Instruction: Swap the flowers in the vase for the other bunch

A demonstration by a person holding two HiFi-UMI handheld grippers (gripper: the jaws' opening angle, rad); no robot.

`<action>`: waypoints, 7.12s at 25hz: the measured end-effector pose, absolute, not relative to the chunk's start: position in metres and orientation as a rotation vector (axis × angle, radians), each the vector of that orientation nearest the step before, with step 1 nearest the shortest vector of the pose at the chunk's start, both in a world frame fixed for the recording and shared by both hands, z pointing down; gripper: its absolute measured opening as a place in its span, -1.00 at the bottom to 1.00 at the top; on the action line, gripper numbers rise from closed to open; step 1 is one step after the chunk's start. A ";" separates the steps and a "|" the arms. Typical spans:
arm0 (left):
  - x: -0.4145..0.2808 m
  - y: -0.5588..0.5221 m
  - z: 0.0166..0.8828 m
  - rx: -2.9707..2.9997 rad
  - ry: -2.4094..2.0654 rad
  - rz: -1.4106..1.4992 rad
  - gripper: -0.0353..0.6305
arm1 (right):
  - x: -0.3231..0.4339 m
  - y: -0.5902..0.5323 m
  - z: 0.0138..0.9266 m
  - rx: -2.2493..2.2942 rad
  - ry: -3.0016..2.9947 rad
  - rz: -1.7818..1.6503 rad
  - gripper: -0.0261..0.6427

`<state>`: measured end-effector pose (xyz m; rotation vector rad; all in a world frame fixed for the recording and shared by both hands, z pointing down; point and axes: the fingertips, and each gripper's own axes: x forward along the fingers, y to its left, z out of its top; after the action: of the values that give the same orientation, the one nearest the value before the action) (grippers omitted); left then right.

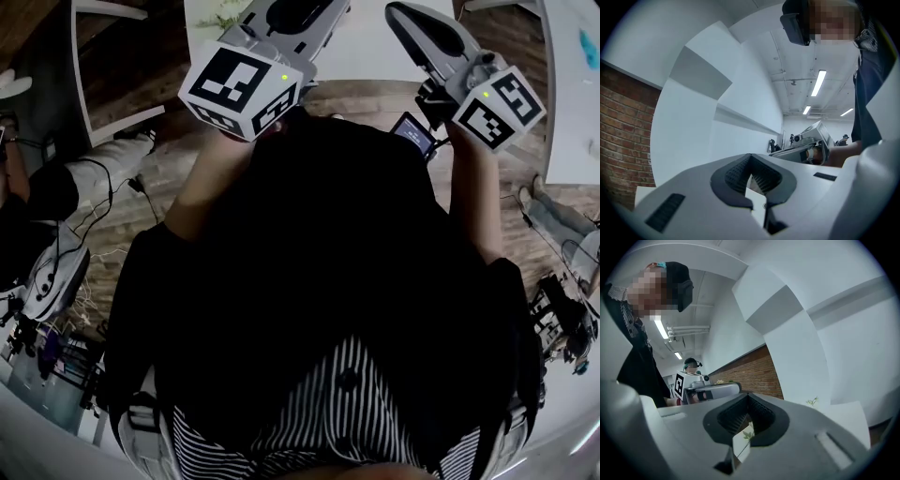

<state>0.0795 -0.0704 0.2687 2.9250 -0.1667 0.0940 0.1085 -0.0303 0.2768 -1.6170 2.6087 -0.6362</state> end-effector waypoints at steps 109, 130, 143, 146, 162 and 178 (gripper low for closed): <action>0.085 -0.165 0.311 2.786 -0.377 0.313 -0.88 | 0.192 -0.111 0.462 -1.727 2.767 -1.470 -0.65; 0.059 -0.168 0.294 2.806 -0.307 0.211 -0.88 | 0.171 -0.112 0.406 -1.812 2.699 -1.319 -0.69; 0.022 -0.176 0.277 2.808 -0.290 0.132 -0.88 | 0.138 -0.115 0.328 -1.847 2.678 -1.111 -0.69; 0.000 -0.183 0.273 2.799 -0.307 0.115 -0.88 | 0.114 -0.120 0.306 -1.797 2.670 -1.090 -0.69; 0.013 -0.185 0.294 2.743 -0.487 0.094 -0.88 | 0.100 -0.130 0.327 -1.435 2.809 -1.216 -0.69; -0.033 -0.174 0.283 2.650 -0.801 0.135 -0.88 | 0.109 -0.147 0.405 -1.189 2.780 -1.576 -0.68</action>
<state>-0.0330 -0.1735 0.2834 2.6504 -0.8014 0.1354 0.1087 -0.1473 0.4047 -1.1885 2.7800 -1.5757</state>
